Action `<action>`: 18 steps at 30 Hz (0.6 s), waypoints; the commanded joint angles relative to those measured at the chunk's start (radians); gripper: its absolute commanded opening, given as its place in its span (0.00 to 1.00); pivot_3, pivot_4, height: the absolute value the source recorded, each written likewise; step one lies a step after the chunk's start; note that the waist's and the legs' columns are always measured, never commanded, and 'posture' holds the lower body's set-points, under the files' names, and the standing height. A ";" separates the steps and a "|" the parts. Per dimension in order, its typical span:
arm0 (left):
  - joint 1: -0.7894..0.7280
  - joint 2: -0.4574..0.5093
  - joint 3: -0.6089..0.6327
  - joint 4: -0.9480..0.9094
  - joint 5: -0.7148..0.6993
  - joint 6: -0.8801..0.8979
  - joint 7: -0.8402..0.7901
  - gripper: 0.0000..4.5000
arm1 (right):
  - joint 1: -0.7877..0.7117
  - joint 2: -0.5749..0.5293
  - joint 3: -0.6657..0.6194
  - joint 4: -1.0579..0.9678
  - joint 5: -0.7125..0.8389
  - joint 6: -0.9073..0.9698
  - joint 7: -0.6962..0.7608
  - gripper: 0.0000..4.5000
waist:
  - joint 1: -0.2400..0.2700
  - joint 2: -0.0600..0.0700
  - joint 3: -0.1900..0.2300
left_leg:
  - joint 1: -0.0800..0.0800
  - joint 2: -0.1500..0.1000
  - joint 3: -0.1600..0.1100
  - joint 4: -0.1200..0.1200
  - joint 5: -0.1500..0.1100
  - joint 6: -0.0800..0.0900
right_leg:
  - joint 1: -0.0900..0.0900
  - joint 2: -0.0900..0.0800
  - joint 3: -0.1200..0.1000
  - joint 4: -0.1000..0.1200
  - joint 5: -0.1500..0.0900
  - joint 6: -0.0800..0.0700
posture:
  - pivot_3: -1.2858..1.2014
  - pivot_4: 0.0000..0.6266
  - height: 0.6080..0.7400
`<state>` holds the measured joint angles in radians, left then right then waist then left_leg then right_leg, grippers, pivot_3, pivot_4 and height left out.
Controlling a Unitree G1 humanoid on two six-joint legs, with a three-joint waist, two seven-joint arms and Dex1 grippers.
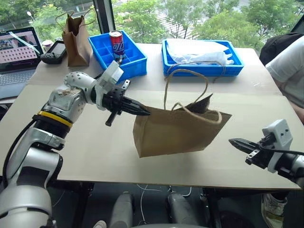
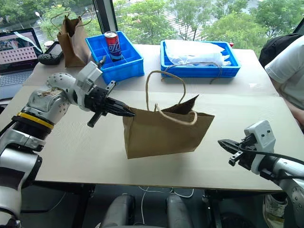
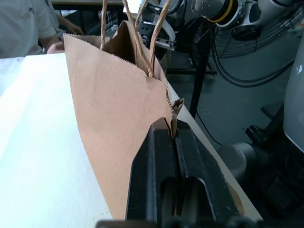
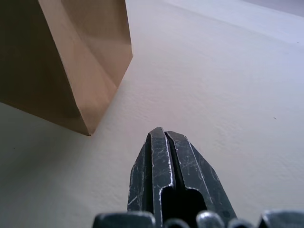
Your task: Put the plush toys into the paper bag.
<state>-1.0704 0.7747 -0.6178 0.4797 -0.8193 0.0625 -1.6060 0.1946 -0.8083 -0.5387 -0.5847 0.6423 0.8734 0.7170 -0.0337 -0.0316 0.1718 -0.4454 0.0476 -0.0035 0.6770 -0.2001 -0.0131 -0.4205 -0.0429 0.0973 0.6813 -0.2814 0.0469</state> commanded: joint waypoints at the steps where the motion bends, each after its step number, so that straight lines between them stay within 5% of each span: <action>1: -0.069 -0.005 -0.131 0.105 -0.007 -0.175 -0.008 0.00 | 0.018 -0.005 -0.067 -0.035 0.007 -0.026 -0.005 0.00 | 0.003 0.000 0.000 | 0.000 0.000 0.000 0.000 0.000 0.000 | 0.000 0.000 0.000 0.000 0.000 0.000 | 0.52 0.24 0.65; 12: -0.157 -0.095 -0.192 0.435 0.112 -0.403 -0.008 0.00 | 0.016 -0.030 -0.062 -0.021 0.013 -0.016 0.003 0.00 | 0.011 0.000 0.000 | -0.001 -0.001 0.000 0.001 0.000 0.000 | 0.001 0.000 0.000 -0.001 0.000 0.000 | 0.52 0.24 0.65; 18: -0.172 -0.074 -0.244 0.399 0.089 -0.466 -0.008 0.00 | 0.006 -0.042 -0.033 0.009 0.001 -0.032 0.015 0.00 | 0.011 0.000 0.000 | 0.000 0.000 0.000 0.001 0.000 0.000 | 0.001 0.000 0.000 -0.001 0.000 0.000 | 0.52 0.24 0.65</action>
<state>-1.2264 0.6790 -0.8193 0.9035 -0.7395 -0.3779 -1.6109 0.2066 -0.8372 -0.5623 -0.5732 0.6478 0.8721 0.7203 -0.0226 -0.0317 0.1717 -0.4458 0.0472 -0.0036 0.6782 -0.2001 -0.0130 -0.4195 -0.0431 0.0973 0.6807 -0.2815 0.0471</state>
